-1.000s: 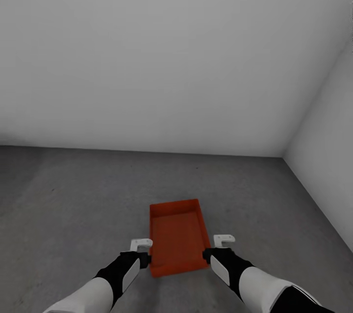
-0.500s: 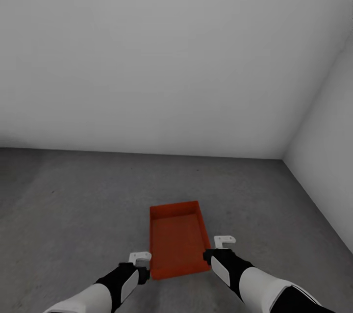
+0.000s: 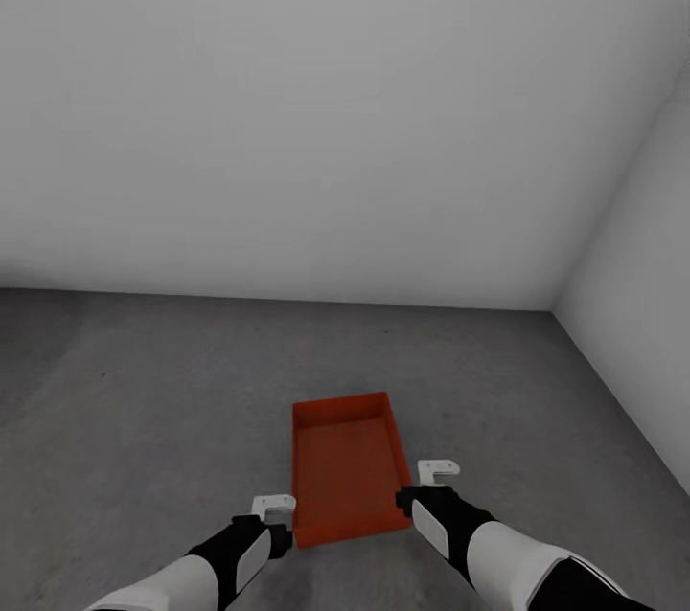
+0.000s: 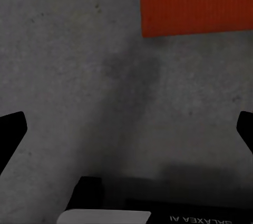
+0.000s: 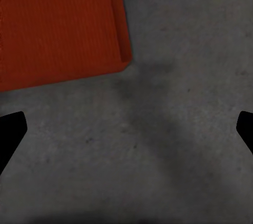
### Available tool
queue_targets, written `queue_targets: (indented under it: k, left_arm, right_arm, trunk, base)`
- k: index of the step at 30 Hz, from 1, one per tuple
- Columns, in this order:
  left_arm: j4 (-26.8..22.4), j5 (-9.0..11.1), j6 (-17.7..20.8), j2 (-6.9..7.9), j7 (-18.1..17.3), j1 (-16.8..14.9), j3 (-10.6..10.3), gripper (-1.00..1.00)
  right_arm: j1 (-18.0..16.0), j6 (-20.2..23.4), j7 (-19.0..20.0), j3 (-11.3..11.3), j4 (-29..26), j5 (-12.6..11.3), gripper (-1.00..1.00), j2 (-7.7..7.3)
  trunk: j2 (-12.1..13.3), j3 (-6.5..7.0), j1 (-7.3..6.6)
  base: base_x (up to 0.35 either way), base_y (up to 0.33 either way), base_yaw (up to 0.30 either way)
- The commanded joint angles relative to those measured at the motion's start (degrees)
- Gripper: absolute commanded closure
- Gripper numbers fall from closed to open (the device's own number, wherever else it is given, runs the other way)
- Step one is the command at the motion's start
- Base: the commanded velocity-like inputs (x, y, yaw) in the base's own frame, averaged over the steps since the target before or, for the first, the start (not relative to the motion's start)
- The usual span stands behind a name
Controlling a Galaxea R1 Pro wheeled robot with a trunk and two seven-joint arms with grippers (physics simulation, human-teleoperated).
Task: Move the two storage containers from the living room to the garage. In the garage, place one container on the floor and stack the other container on top of it (either order is fine).
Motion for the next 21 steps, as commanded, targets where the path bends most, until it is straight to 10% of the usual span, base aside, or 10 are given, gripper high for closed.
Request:
queue_targets:
  k: [1,21]
  left_arm:
    - [-0.1,0.6,0.3,-0.02,0.3,0.0,-0.2,-1.0]
    - [2.2,0.7,0.1,-0.23,0.3,0.0,-0.2,-1.0]
  right_arm:
    - [0.0,0.4,-0.3,0.5,-0.1,-0.3,-1.0,-0.02]
    - [0.0,-2.5,-0.3,0.5,4.2,-0.3,-1.0,-0.25]
  trunk:
    - [0.0,-0.05,0.0]
    - [0.0,-0.05,0.0]
  base:
    - [0.0,0.0,0.0]
    - [0.0,0.0,0.0]
